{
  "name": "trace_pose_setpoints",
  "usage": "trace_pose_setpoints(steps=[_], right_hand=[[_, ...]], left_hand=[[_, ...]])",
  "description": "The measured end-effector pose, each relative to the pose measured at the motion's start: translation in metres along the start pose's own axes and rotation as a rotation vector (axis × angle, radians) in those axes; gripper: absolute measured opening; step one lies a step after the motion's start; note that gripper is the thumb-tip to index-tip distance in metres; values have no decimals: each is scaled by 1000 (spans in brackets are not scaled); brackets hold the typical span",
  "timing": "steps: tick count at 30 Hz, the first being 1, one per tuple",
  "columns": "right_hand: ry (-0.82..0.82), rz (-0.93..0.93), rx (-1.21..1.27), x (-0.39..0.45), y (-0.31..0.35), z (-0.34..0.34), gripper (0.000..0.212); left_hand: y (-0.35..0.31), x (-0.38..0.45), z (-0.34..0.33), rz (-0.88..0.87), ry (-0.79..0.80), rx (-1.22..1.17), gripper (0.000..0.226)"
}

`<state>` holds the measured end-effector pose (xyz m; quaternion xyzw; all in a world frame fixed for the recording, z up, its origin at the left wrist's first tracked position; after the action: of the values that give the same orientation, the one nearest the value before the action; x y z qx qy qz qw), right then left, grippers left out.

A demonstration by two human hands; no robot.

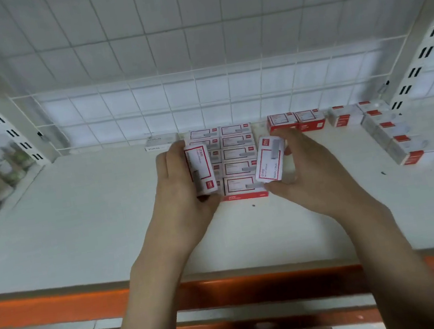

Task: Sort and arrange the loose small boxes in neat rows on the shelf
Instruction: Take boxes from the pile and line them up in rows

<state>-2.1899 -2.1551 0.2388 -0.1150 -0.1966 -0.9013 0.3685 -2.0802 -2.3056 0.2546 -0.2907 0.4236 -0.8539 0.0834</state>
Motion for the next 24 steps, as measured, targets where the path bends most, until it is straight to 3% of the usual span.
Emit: trace_pose_setpoints(steps=[5, 12, 17, 21, 24], right_hand=[[-10, -45, 19, -6, 33, -7, 71], [-48, -107, 3, -21, 47, -5, 70], [-104, -88, -26, -30, 49, 4, 69], [-52, -97, -8, -38, 45, 6, 73], [-17, -95, -1, -47, 42, 8, 75]], left_hand=[[9, -4, 25, -99, 46, -25, 70], [18, -14, 43, -12, 12, 5, 61], [13, -22, 38, -22, 49, 32, 85], [10, -33, 35, -19, 2, 69, 60], [11, -38, 27, 27, 15, 24, 65]])
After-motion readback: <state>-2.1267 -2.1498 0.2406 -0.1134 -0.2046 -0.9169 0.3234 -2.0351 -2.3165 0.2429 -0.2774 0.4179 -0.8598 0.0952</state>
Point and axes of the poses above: each hand's wrist, its own x-axis towards the middle knuckle, its own z-axis out of the back of the hand, y = z × x, the point moved 9 cm from there along x, towards the middle knuckle, and after that the axes turned 12 degrees about -x, right-handed, at the moved point
